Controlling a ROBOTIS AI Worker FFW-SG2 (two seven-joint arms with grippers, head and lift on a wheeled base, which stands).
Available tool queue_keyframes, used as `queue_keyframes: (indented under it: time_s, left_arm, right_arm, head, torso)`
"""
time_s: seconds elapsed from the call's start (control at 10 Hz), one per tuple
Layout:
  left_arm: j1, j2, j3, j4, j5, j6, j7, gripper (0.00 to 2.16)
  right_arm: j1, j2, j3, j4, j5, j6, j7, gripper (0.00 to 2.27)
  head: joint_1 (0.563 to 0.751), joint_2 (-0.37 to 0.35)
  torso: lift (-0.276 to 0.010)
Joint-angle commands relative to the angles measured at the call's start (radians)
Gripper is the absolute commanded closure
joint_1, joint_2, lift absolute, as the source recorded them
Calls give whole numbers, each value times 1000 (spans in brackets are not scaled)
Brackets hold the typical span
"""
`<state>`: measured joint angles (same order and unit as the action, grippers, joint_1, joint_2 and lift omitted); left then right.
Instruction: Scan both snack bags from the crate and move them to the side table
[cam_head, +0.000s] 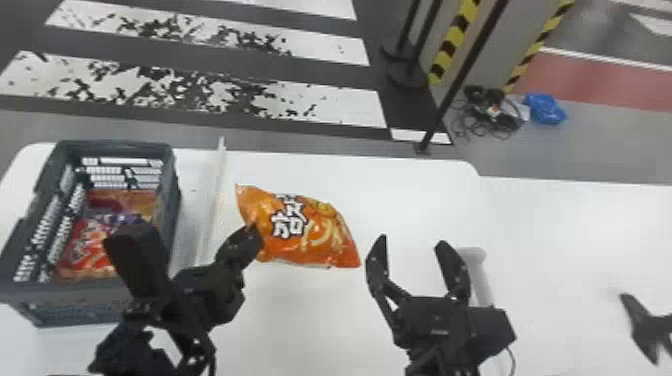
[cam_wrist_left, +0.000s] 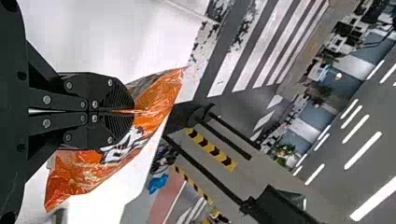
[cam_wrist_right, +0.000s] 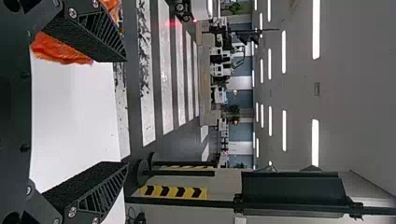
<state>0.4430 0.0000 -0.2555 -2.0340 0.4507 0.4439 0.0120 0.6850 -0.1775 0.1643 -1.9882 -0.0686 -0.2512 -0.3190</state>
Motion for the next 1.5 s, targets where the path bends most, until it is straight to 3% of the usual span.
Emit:
queue_keyframes:
  time_s: [0.0, 0.2, 0.3, 0.4, 0.5, 0.7, 1.2, 1.4]
  left_arm:
    - [-24, -3, -34, 87, -21, -3, -20, 2054]
    - [-58, -3, -60, 212, -35, -40, -41, 1916]
    - [-63, -3, -65, 241, -37, -67, -41, 1409]
    - [-61, -3, -70, 247, -41, -83, -41, 259]
    - [-56, -3, -70, 241, -43, -83, -40, -2]
    - [-40, -3, -68, 190, -69, -86, -26, 53]
    - [65, 3, -36, -34, -299, -172, 56, 76]
    - [97, 20, 6, -87, -345, -178, 59, 76]
  right_arm:
    - [-4, 1, 0, 6, -2, -1, 0, 140]
    - [-10, 0, 0, 12, -5, 2, 0, 140]
    - [-10, 1, 1, 12, -5, 2, 0, 140]
    - [-12, 0, 1, 14, -7, 2, 0, 140]
    - [-13, 0, 1, 15, -7, 2, 0, 140]
    - [-16, -3, 1, 22, -8, -1, 0, 140]
    - [-27, -5, -8, 37, -2, -41, 11, 80]
    - [-28, 1, -17, 49, 21, -50, 43, -2]
  head:
    - [695, -266]
    - [695, -317]
    - [695, -332]
    - [695, -335]
    - [695, -338]
    - [695, -335]
    - [695, -276]
    - [695, -237]
  torso:
    - [-29]
    - [-29]
    - [-29]
    - [-29]
    - [-29]
    - [-29]
    - [-29]
    - [-29]
